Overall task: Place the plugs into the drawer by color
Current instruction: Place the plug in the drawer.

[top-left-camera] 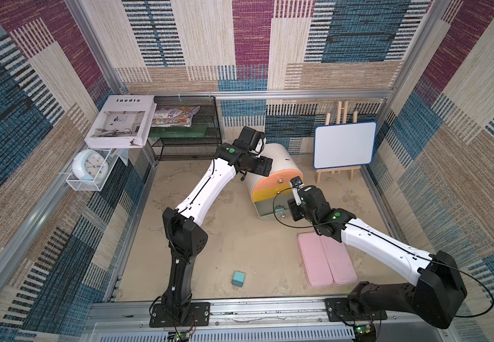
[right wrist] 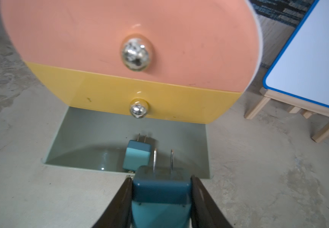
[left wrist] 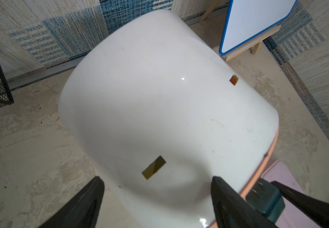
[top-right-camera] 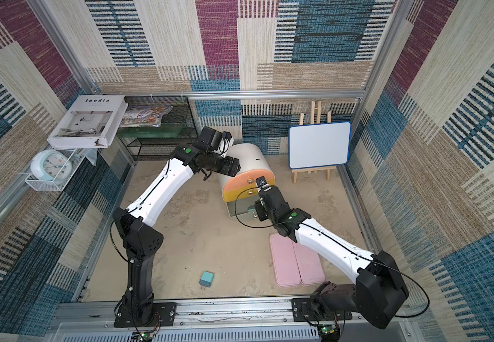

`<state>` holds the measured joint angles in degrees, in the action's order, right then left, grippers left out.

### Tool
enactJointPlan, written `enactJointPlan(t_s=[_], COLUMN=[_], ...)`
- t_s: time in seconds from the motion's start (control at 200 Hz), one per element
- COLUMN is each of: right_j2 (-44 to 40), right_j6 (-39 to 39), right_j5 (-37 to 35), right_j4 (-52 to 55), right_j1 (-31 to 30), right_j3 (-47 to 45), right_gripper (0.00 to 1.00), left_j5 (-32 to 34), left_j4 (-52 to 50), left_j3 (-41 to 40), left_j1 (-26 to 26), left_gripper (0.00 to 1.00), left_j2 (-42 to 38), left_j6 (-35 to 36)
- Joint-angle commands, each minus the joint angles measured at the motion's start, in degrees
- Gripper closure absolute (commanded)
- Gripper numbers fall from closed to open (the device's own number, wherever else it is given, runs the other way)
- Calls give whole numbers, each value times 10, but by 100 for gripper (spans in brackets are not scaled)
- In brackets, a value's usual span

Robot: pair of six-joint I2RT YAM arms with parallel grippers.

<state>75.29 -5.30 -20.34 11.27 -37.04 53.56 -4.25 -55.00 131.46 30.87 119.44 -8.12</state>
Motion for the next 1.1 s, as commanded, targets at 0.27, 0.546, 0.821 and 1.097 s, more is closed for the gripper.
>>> enactJointPlan(t_s=[0.27, 0.546, 0.821, 1.097], right_j2=[72, 101, 125, 136], right_j6=[26, 32, 34, 36], right_j5=[-47, -74, -92, -109], right_j4=[-20, -36, -52, -51], right_j1=[37, 48, 49, 49], right_j3=[31, 32, 30, 36], right_gripper=[65, 64, 62, 50], left_j5=[-6, -8, -9, -8], left_j4=[-12, -11, -11, -10], left_j3=[-13, -17, -23, -24], left_j1=[-1, -1, -1, -1], left_gripper=[13, 13, 13, 13], left_j2=[5, 3, 0, 1], left_j6=[4, 3, 3, 1])
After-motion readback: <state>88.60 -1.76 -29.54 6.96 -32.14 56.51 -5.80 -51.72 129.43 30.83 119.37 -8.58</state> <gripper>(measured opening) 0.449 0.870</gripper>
